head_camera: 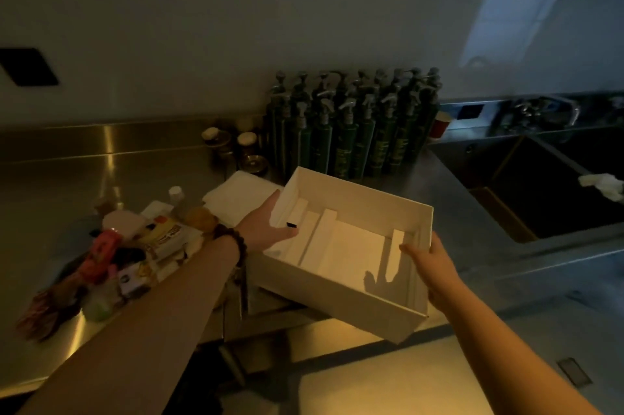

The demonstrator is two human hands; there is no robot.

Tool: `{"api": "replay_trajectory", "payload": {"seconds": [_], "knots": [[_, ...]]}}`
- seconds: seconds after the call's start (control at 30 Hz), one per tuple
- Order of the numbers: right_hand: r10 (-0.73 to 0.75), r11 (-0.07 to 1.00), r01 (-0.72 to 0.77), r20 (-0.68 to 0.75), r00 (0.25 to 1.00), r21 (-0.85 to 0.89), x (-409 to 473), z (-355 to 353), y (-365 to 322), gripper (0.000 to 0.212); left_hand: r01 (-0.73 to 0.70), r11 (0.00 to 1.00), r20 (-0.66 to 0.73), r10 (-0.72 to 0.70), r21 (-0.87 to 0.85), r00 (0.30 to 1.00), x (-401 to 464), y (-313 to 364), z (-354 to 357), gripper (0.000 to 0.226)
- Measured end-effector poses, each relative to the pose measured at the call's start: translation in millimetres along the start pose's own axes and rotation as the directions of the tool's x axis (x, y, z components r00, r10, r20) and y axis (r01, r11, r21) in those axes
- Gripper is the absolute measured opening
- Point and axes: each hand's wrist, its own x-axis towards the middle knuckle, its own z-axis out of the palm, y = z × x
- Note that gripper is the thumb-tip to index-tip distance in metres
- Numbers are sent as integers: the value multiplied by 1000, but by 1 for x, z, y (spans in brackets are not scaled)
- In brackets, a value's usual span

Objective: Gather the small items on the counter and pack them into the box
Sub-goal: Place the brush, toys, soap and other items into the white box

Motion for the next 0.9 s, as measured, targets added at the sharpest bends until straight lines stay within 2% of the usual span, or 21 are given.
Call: {"api": "replay_trajectory", "payload": {"seconds": [0.07, 0.2, 0.37, 0.43, 0.53, 0.67, 0.9], "knots": [[-8, 1000, 7, 65, 998, 19, 8, -4, -10, 60, 28, 999, -36, -30, -43, 999, -11, 0, 6, 93], [-51, 993, 70, 188, 981, -98, 33, -9, -34, 57, 85, 988, -138, -103, -125, 985, -32, -2, 23, 97], [-89, 969, 146, 273, 958, -197, 55, 7, -64, 57, 146, 984, -288, -170, -102, 942, -41, -6, 30, 99], [-98, 960, 170, 306, 947, -220, 63, 15, -66, 58, 146, 982, -301, -177, -121, 937, -43, -7, 30, 100], [-100, 943, 184, 293, 951, -276, 71, 26, -64, 64, 166, 977, -291, -199, -133, 936, -48, -9, 33, 101], [-135, 909, 218, 244, 960, -355, 76, 34, -61, 70, 191, 981, -347, -190, -31, 919, -48, -13, 34, 100], [-208, 845, 296, 236, 949, -446, 76, 41, -57, 74, 175, 985, -428, -160, -4, 889, -42, -19, 34, 98]]}}
